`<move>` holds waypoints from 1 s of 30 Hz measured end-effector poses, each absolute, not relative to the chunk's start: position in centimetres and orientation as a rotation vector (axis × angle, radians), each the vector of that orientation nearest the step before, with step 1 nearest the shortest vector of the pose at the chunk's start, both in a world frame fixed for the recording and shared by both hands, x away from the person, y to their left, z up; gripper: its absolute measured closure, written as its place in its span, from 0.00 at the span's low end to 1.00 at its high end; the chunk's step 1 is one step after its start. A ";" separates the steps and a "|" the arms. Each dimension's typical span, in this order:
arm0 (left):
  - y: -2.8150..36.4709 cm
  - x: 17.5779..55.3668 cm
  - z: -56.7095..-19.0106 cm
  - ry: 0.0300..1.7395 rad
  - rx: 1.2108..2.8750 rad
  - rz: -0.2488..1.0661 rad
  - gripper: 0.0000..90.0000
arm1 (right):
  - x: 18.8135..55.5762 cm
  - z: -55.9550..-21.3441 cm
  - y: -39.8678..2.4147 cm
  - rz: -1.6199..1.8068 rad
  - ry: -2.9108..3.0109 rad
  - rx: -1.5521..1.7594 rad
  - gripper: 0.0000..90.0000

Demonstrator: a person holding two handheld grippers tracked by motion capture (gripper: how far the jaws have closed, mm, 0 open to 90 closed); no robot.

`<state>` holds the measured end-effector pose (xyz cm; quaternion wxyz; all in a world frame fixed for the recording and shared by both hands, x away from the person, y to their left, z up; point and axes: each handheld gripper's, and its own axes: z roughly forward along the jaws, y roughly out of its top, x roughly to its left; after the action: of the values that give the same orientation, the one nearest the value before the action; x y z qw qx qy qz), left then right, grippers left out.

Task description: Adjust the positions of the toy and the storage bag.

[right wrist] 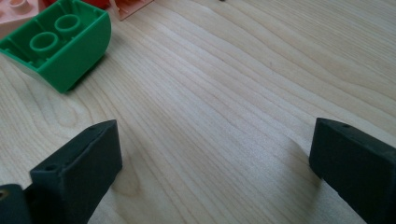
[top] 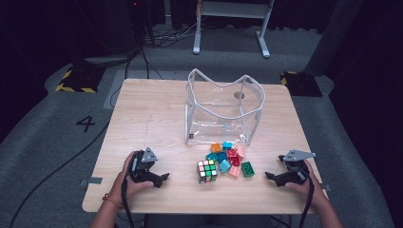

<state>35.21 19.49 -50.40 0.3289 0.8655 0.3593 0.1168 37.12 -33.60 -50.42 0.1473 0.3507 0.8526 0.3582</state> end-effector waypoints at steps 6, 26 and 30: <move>19.5 35.2 -50.4 0.938 2.269 0.311 0.00 | 37.1 -50.5 -33.6 1.031 2.445 1.007 0.03; 19.4 35.1 -50.4 0.950 2.261 0.318 0.00 | 37.1 -50.4 -33.6 1.029 2.440 1.017 0.03; 19.4 35.1 -50.4 0.967 2.260 0.294 0.00 | 37.2 -50.5 -33.7 1.030 2.442 1.007 0.03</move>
<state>35.07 19.37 -50.37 0.3269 0.8627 0.3692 0.1123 37.17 -33.66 -50.47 0.1526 0.3509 0.8513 0.3590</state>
